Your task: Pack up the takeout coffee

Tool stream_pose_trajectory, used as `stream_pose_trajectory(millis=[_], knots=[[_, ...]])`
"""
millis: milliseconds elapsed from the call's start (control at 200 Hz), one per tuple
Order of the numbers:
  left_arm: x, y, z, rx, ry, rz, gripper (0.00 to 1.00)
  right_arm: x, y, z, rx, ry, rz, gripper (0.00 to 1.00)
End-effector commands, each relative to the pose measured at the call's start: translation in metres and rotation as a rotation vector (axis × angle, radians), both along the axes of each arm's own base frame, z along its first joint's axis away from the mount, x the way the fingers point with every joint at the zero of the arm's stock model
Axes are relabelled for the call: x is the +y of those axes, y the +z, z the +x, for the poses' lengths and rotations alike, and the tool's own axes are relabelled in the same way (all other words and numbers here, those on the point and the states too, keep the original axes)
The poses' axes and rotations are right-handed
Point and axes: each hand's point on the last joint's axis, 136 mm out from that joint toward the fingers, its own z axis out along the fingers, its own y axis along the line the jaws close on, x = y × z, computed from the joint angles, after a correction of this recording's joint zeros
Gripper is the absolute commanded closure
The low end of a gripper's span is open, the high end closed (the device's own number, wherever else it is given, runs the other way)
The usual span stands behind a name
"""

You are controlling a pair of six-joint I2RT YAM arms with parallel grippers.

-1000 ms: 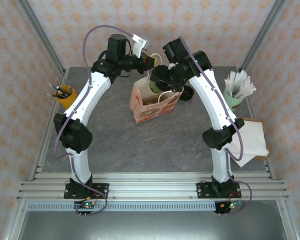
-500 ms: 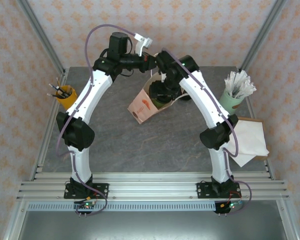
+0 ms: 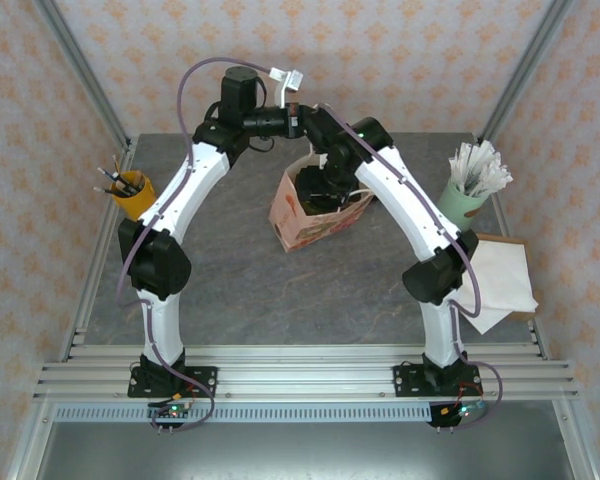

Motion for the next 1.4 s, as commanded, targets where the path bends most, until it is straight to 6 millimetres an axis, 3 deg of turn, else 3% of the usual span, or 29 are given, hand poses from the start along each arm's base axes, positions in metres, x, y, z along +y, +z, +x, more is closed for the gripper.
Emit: stream_pose_trajectory(millis=[0, 110, 215, 405, 550, 671, 816, 921, 966, 1071, 1136, 1151, 1276, 1396], knots=[[-0.002, 0.007, -0.011, -0.013, -0.072, -0.041, 1.00, -0.011, 0.001, 0.005, -0.045, 0.016, -0.054, 0.62], [0.001, -0.004, -0.012, 0.006, -0.071, -0.005, 1.00, -0.011, -0.015, -0.001, 0.015, 0.052, -0.081, 0.62], [0.008, -0.013, -0.001, 0.029, -0.046, 0.015, 1.00, -0.017, -0.026, -0.008, 0.030, 0.106, -0.110, 0.62], [0.024, -0.002, 0.025, 0.012, 0.055, 0.009, 1.00, -0.031, -0.029, -0.013, 0.057, 0.084, -0.141, 0.61], [0.023, -0.004, 0.031, 0.034, 0.072, -0.032, 1.00, -0.030, -0.030, -0.009, 0.045, 0.019, -0.108, 0.62], [0.011, -0.004, 0.021, 0.034, -0.010, -0.059, 1.00, -0.021, -0.039, 0.001, 0.048, 0.042, -0.091, 0.62], [0.008, -0.020, 0.020, 0.068, -0.016, -0.023, 1.00, -0.025, -0.054, 0.017, 0.094, 0.052, -0.108, 0.62], [0.016, -0.015, 0.021, 0.069, 0.018, 0.015, 0.87, -0.031, -0.063, 0.018, 0.133, 0.066, -0.133, 0.62], [0.023, -0.010, 0.018, 0.053, 0.041, 0.052, 0.77, -0.031, -0.065, 0.017, 0.146, 0.065, -0.133, 0.62], [0.044, -0.005, -0.001, 0.045, 0.066, 0.134, 0.36, -0.029, -0.068, 0.019, 0.148, 0.058, -0.123, 0.63], [0.067, -0.016, -0.010, 0.071, 0.142, 0.208, 0.18, -0.026, -0.067, 0.022, 0.144, 0.047, -0.106, 0.63], [0.074, -0.010, -0.017, 0.063, 0.166, 0.219, 0.14, -0.025, -0.067, 0.023, 0.142, 0.044, -0.102, 0.63], [0.118, -0.030, -0.053, 0.137, 0.331, 0.326, 0.01, -0.020, -0.065, 0.029, 0.131, 0.016, -0.075, 0.63], [0.137, -0.048, -0.093, 0.223, 0.480, 0.392, 0.01, -0.022, -0.064, 0.035, 0.103, -0.016, -0.089, 0.64]])
